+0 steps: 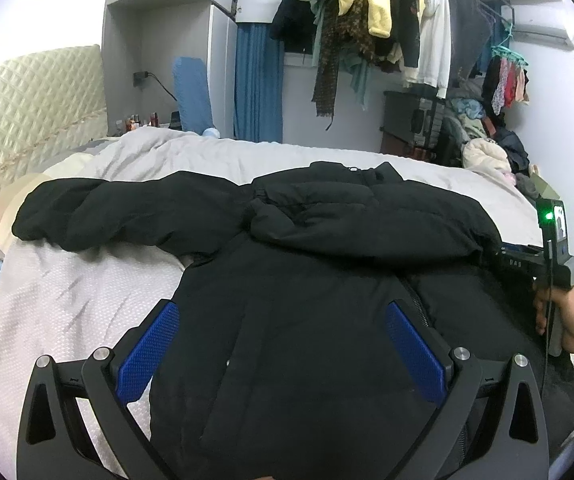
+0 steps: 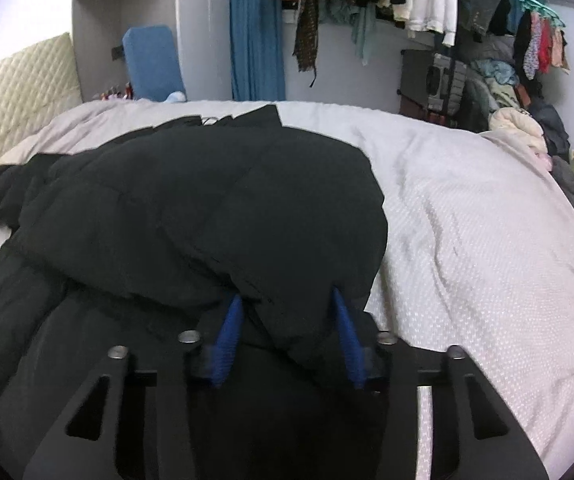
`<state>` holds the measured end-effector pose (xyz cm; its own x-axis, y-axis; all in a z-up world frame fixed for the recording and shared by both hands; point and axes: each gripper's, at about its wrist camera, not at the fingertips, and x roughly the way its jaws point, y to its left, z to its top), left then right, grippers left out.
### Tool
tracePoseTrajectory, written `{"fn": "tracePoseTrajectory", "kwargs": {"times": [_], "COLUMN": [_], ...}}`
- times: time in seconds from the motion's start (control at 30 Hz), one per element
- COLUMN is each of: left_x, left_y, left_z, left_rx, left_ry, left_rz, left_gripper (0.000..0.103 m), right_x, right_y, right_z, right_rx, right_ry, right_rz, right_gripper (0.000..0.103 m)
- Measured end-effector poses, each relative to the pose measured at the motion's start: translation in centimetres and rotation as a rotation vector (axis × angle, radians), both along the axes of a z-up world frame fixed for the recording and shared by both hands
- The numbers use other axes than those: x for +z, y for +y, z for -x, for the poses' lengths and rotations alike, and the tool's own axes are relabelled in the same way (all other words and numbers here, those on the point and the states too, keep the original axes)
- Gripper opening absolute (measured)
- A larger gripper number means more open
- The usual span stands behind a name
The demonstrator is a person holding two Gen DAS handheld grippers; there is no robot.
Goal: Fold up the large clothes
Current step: 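Press the folded sleeve flat with the open right gripper, then withdraw, then reach the left gripper to the other sleeve cuff and close on it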
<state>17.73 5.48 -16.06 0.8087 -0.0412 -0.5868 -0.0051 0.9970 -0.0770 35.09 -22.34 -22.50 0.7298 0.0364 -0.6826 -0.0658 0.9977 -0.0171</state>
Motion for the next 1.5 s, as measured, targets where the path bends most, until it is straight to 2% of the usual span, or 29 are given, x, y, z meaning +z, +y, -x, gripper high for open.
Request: {"fn": "tracePoseTrajectory", "kwargs": {"times": [0.03,0.1,0.33,0.57,0.7,0.8,0.83,1.13,1.3,1.5], "left_x": [0.0,0.0,0.1,0.5,0.9,1.1,1.2,2.4,3.3,4.4], "left_y": [-0.1,-0.1,-0.3,0.4,0.7,0.8,0.9,0.3,0.3,0.3], "left_z": [0.0,0.0,0.1,0.7,1.1,1.3,1.4,2.9,3.9,5.0], "left_rx": [-0.001,-0.001,0.005,0.016,0.023,0.023,0.023,0.005,-0.001,-0.012], "left_ry": [0.001,0.004,-0.009,-0.027,-0.044,-0.049,-0.05,-0.084,-0.106,-0.134], "left_rz": [-0.002,-0.007,-0.003,0.022,0.024,0.035,0.036,0.041,0.057,0.069], "left_gripper": [0.103,0.103,0.103,0.103,0.103,0.103,0.103,0.103,0.103,0.103], "right_x": [0.2,0.8,1.6,1.1,1.9,3.5,4.3,11.2,12.9,14.4], "right_y": [-0.1,-0.4,-1.7,-3.2,-3.5,-3.4,-3.1,0.1,2.8,5.9], "right_z": [0.1,0.2,0.3,0.0,0.6,1.8,2.4,7.0,10.1,15.4], "right_rx": [-0.009,-0.025,-0.088,-0.127,-0.119,-0.102,-0.082,-0.026,0.009,0.062], "right_ry": [-0.012,-0.029,-0.065,-0.048,-0.034,-0.047,-0.059,-0.18,-0.209,-0.282], "right_rz": [-0.011,-0.04,-0.116,-0.144,-0.191,-0.227,-0.225,-0.216,-0.224,-0.184], "right_gripper": [0.021,0.018,0.016,0.016,0.023,0.024,0.028,0.032,0.033,0.036]}}
